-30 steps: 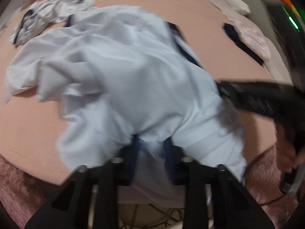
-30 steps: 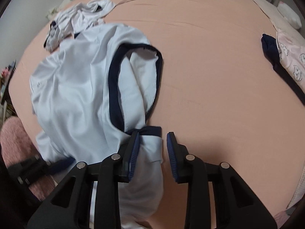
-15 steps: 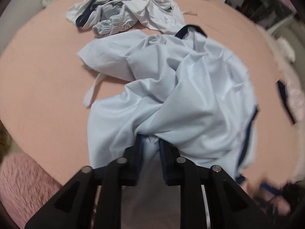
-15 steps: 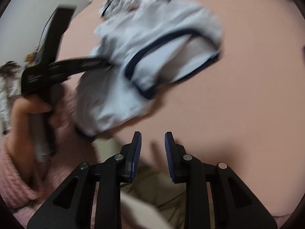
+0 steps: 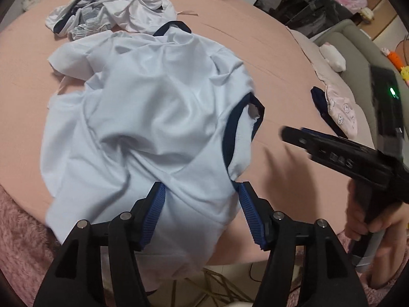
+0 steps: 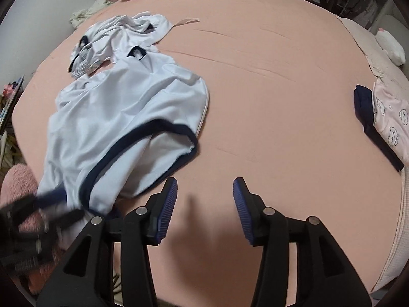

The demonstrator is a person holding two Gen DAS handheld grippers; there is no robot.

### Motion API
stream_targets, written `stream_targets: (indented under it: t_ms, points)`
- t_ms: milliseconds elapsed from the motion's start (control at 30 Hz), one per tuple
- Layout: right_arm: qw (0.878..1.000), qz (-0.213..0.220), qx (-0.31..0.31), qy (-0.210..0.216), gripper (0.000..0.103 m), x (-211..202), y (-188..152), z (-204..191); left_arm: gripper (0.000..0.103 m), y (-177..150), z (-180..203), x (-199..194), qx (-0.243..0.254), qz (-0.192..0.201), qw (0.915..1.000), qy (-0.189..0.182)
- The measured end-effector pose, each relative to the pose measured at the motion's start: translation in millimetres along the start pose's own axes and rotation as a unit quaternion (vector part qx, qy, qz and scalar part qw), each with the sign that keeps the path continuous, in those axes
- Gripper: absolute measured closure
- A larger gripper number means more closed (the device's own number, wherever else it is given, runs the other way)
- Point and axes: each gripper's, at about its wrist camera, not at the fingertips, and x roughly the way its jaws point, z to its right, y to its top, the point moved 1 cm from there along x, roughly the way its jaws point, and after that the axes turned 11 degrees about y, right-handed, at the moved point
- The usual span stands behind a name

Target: Fold clothes

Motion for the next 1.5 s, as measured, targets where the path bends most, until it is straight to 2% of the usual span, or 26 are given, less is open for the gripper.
stream_targets:
  t_ms: [67,133,200,233,267,300,367,433,533,567,600,733,900,1000,1133,1200,1267,1333,1467,1500]
  points:
    - [1.000,0.006,-0.004,0.004,0.051,12,5,-5,0.041,2,5,4,-0.007,0.002,1.0000,-0.002]
    - [1.000,0.001,-0.015,-0.022,0.050,30,12,-7,0.041,6,11,10,-0.013,0.000,0.9999,-0.003]
    - [0.998,-0.005,-0.026,-0.050,0.050,49,20,-9,0.042,11,22,23,0.005,-0.001,0.9997,0.025]
    - [0.998,-0.002,-0.024,-0.053,0.051,52,23,-7,0.044,11,26,26,0.016,0.000,0.9991,0.038]
    - [0.998,0.002,-0.020,-0.053,0.053,54,25,-5,0.051,9,29,27,0.027,0.001,0.9984,0.050]
    - [0.998,0.005,-0.016,-0.054,0.054,56,28,-3,0.053,7,32,28,0.038,0.002,0.9974,0.062]
    - [0.998,0.013,-0.008,-0.054,0.079,60,33,2,0.059,3,39,29,0.060,0.004,0.9946,0.085]
    - [0.998,0.020,-0.001,-0.055,0.095,64,37,7,0.067,-1,44,29,0.078,0.006,0.9919,0.101]
    - [0.996,0.034,-0.005,-0.078,0.098,63,41,11,0.080,-5,48,25,0.091,0.005,0.9913,0.095]
    - [0.996,0.039,-0.002,-0.085,0.098,59,40,14,0.086,-6,50,23,0.096,0.002,0.9914,0.089]
    - [0.995,0.044,0.001,-0.091,0.098,55,38,16,0.087,-6,50,21,0.100,-0.001,0.9918,0.080]
    - [0.991,0.069,0.017,-0.117,0.098,35,27,27,0.089,-13,55,14,0.107,-0.008,0.9937,0.031]
    - [0.983,0.095,0.063,-0.144,0.098,1,-12,55,0.089,-13,89,16,0.149,-0.006,0.9887,-0.008]
    - [0.973,0.114,0.092,-0.176,0.098,-29,-36,85,0.089,-9,116,17,0.178,-0.003,0.9837,-0.029]
    - [0.957,0.143,0.124,-0.218,0.098,-88,-73,115,0.089,11,158,0,0.237,0.056,0.9697,-0.018]
    - [0.947,0.160,0.141,-0.241,0.098,-113,-88,125,0.089,24,154,-7,0.231,0.070,0.9705,0.002]
    - [0.950,0.152,0.159,-0.223,0.098,-124,-98,128,0.089,38,141,-12,0.214,0.077,0.9736,0.024]
    - [0.964,0.126,0.153,-0.177,0.098,-121,-105,118,0.089,52,129,-17,0.196,0.084,0.9759,0.046]
    - [0.987,0.103,0.119,-0.043,0.098,-100,-105,69,0.089,70,92,-21,0.153,0.084,0.9802,0.094]
    - [0.990,0.095,0.103,-0.025,0.098,-95,-103,57,0.089,70,78,-19,0.139,0.078,0.9817,0.104]
